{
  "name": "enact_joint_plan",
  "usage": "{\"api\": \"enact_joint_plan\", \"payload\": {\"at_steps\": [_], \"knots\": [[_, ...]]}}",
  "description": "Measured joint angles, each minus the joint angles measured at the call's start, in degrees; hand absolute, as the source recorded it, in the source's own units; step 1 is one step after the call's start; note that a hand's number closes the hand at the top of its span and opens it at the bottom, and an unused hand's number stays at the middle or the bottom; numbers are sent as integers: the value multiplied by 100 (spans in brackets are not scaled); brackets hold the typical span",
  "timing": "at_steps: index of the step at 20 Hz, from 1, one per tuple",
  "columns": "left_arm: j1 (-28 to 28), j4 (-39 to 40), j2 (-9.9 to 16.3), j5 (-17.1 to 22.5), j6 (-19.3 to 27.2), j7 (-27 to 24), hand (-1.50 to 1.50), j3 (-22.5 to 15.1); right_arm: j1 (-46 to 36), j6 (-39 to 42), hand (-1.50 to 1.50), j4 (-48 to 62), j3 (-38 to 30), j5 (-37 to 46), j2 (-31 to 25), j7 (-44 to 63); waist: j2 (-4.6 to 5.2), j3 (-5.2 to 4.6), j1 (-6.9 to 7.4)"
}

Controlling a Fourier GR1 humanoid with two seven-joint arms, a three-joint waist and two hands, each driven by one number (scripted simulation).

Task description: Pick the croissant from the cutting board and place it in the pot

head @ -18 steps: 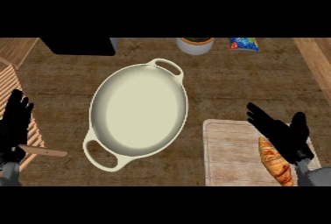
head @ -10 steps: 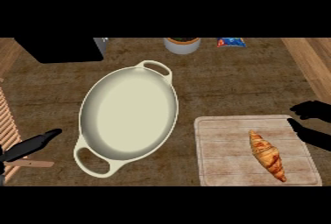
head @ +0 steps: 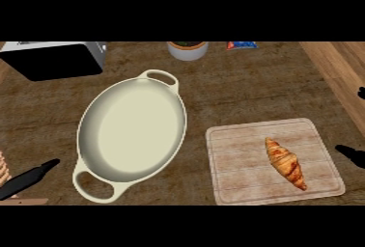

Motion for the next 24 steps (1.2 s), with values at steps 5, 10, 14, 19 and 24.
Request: {"api": "enact_joint_plan", "payload": {"at_steps": [5, 10, 14, 19, 24], "knots": [[-14, 584, 34, 459, -1190, 1943, 0, 632, 355, -106, -150, -243, 230, 461, -185, 143, 118, 209, 20], [-229, 650, -41, 398, -3237, 3178, 0, 1352, 613, 64, -150, -535, 553, 963, -466, 849, 139, 26, 243], [-509, 659, -207, 8, -3672, 3146, 0, 1615, 707, 533, -150, -736, 874, 1403, -805, 1800, 182, -44, 435], [-843, 734, -412, -376, -3957, 3147, 0, 1771, 744, 1369, -150, -1065, 1375, 1768, -1024, 3071, 230, -55, 637], [-1127, 824, -581, -706, -4214, 3073, 0, 1884, 586, 2161, -150, -1510, 1760, 1867, -918, 4342, 249, -64, 806]]}}
